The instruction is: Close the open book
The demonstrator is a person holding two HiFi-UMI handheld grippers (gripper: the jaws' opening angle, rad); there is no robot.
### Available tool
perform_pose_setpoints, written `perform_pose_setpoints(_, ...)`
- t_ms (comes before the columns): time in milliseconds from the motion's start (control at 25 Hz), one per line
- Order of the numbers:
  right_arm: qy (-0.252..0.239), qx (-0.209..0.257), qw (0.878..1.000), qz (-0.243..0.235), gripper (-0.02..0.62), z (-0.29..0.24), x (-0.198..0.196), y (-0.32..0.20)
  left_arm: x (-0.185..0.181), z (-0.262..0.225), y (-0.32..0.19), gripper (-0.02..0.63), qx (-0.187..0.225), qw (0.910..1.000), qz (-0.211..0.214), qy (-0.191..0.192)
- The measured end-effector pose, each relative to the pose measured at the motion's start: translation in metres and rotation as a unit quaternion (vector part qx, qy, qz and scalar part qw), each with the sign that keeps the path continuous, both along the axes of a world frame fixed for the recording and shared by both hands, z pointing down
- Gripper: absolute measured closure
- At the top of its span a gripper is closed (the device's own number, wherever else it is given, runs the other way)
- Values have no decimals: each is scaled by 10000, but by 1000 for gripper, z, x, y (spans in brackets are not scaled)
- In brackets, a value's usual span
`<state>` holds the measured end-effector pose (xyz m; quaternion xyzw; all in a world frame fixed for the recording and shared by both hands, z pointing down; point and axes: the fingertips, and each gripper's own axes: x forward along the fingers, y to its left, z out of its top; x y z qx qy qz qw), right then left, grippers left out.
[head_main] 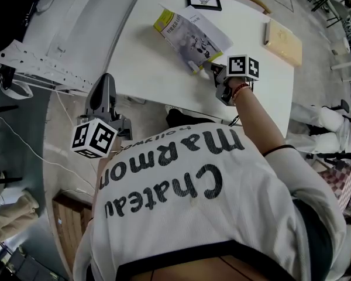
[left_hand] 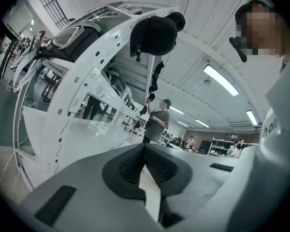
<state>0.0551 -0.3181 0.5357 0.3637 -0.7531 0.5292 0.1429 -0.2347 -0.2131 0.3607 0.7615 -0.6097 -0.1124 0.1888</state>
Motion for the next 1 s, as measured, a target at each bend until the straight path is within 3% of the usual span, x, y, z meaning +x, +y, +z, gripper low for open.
perform_pose_setpoints(360, -322, -208, 9989, 288, 535, 1, 1, -1, -2, 1, -2, 583, 6, 10000, -19, 5)
perform_pose_setpoints(1000, -131, -98, 9968, 787, 535, 0, 2, -1, 1, -1, -5, 583, -19, 10000, 28, -43)
